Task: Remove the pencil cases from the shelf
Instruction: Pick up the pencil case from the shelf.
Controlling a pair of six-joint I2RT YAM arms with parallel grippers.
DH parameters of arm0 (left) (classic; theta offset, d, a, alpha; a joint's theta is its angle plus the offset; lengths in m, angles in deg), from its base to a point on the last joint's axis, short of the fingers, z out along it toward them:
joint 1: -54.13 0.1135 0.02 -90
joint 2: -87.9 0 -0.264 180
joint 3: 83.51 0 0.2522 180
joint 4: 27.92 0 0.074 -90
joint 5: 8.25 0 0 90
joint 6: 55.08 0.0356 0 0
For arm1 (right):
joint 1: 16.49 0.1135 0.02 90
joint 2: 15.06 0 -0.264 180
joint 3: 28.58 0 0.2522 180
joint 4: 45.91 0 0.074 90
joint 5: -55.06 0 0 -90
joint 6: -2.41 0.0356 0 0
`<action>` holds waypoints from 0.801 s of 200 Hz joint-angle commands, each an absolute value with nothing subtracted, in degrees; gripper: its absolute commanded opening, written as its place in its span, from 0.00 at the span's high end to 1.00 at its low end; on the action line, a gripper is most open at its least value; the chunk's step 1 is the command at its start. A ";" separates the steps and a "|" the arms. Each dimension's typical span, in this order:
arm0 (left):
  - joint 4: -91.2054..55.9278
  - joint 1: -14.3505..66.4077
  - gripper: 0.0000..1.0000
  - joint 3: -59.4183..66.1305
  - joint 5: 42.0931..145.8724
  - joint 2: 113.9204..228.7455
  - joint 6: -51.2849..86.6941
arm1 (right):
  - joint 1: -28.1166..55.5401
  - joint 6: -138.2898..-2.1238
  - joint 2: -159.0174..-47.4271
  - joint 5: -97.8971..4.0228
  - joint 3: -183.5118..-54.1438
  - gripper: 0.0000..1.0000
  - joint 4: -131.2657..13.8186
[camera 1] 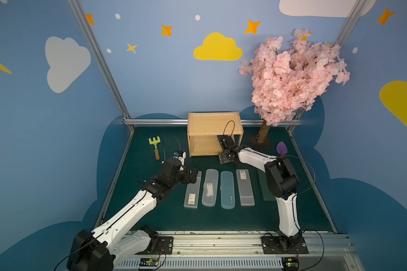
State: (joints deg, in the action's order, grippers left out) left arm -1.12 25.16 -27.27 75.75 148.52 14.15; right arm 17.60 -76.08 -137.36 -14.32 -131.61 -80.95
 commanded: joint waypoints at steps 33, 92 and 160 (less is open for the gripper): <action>-0.45 25.35 0.00 -27.74 74.94 147.12 15.23 | 18.29 -75.23 -140.93 -14.01 -138.57 0.02 -85.74; -0.42 25.30 0.00 -27.74 74.90 146.98 15.37 | 18.35 -73.97 -142.79 -13.05 -141.03 0.02 -88.32; -0.15 25.39 0.00 -27.62 74.72 146.83 15.44 | 18.33 -73.36 -142.94 -12.96 -140.43 0.28 -88.59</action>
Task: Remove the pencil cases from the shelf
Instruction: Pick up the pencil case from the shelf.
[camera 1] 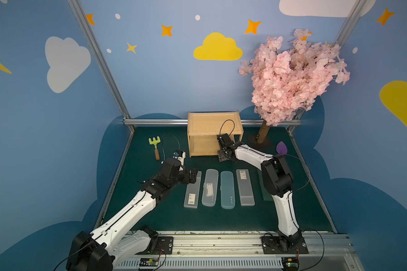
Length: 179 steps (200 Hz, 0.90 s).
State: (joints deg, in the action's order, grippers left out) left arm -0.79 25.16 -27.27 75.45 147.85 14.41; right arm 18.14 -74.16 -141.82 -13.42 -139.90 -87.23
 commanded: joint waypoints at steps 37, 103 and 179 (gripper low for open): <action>0.24 25.41 0.00 -27.23 74.72 146.64 15.48 | 18.40 -73.35 -141.78 -13.10 -138.86 0.47 -87.71; 1.47 25.41 0.00 -26.88 74.89 146.04 14.49 | 19.57 -71.55 -131.70 -15.22 -128.45 0.53 -86.69; 0.96 25.47 0.00 -27.10 75.43 145.25 14.02 | 23.50 -71.27 -113.35 -15.31 -116.93 0.55 -90.90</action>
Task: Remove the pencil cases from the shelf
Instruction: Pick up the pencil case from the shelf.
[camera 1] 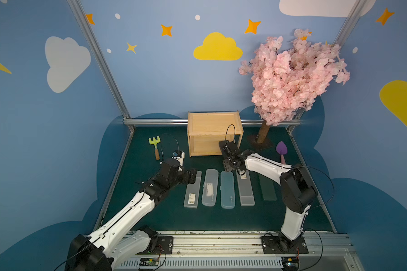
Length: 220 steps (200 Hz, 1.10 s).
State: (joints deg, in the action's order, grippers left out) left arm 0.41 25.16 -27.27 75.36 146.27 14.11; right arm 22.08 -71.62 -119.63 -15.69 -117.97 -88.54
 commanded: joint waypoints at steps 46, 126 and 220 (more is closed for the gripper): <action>4.53 26.91 0.00 -25.45 73.60 145.34 10.29 | 28.92 -69.41 -104.99 -14.02 -115.03 0.55 -97.47; 6.79 34.76 0.00 -23.07 91.53 142.99 1.21 | 43.57 -64.12 -100.69 -9.83 -115.15 0.55 -102.69; -12.68 42.96 0.00 -33.44 114.58 145.38 -16.25 | 51.99 -64.89 -98.57 -5.85 -119.29 0.55 -102.80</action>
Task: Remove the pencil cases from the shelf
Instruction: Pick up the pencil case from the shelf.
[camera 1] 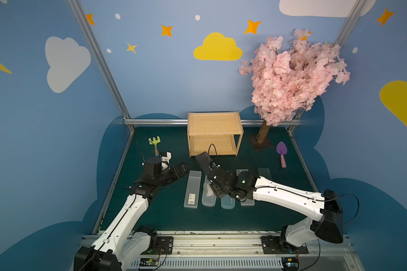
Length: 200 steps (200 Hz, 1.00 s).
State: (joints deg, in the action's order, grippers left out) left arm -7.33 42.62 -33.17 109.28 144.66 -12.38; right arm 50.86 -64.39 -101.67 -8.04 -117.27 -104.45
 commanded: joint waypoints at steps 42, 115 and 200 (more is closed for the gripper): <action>2.39 42.92 0.00 -26.42 101.45 142.28 -6.48 | 52.92 -64.81 -97.89 -5.20 -116.45 0.55 -99.24; 31.92 40.68 0.00 -2.55 95.47 156.96 -4.79 | 55.78 -67.84 -105.60 -0.29 -120.22 0.56 -104.65; 30.74 37.50 0.00 -1.59 94.16 164.46 -14.72 | 59.66 -68.78 -111.53 5.04 -123.86 0.56 -102.08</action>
